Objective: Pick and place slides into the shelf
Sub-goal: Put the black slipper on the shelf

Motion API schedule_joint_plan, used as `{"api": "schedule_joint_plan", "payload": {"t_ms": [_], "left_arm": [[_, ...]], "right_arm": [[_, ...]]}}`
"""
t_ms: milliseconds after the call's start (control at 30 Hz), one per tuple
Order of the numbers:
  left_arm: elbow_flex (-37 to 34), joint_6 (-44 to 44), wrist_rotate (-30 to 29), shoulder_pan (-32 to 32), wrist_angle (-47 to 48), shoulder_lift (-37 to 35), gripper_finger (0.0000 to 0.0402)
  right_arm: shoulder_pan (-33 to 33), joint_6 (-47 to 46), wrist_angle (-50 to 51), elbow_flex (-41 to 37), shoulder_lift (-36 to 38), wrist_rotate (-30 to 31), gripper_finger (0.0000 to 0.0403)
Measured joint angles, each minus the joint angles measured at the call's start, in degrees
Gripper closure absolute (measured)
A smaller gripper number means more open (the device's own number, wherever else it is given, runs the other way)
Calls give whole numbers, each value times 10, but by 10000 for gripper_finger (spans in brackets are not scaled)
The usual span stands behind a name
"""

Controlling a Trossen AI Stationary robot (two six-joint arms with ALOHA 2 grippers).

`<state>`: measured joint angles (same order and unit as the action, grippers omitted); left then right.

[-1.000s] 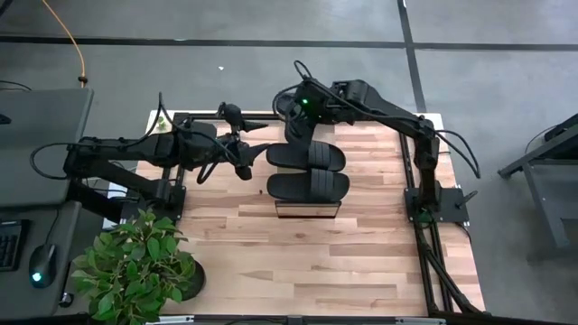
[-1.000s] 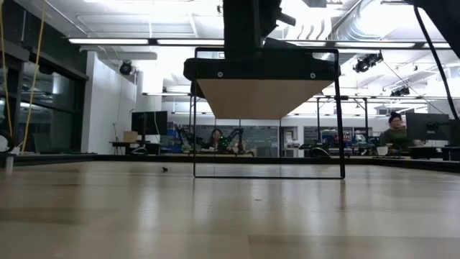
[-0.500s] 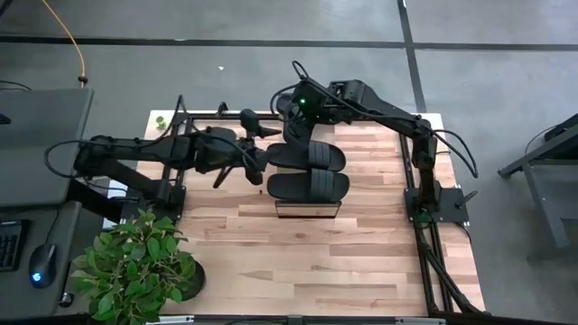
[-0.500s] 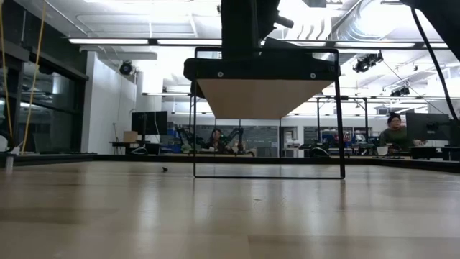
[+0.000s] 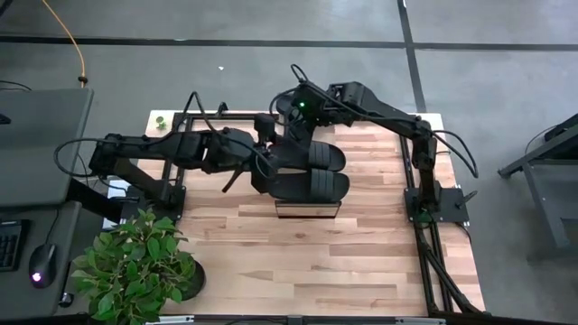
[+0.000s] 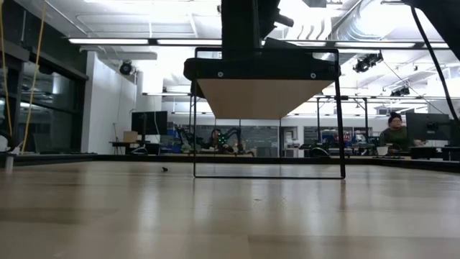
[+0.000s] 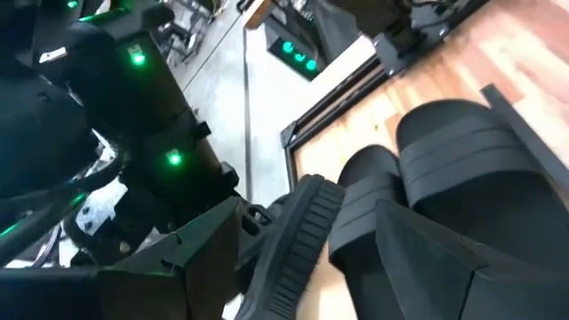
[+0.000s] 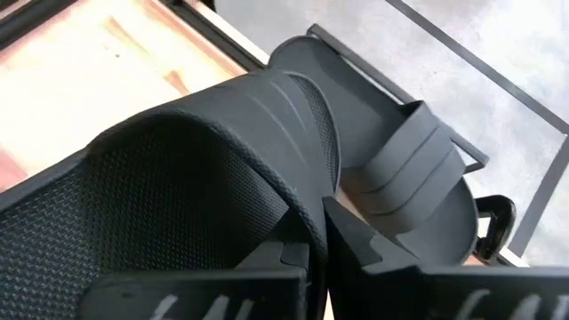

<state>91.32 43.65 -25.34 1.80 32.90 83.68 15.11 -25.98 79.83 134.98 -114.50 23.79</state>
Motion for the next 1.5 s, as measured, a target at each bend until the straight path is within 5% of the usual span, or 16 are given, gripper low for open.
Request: {"api": "schedule_joint_plan", "payload": {"t_ms": [933,1500], "left_arm": [[2,-60,-18,34,35,54,161],[0,-83,-111,36,98,55,161]], "right_arm": [[-20,7,-4,-1,-2,13,403],[-26,5,1,-1,0,-9,403]]}}
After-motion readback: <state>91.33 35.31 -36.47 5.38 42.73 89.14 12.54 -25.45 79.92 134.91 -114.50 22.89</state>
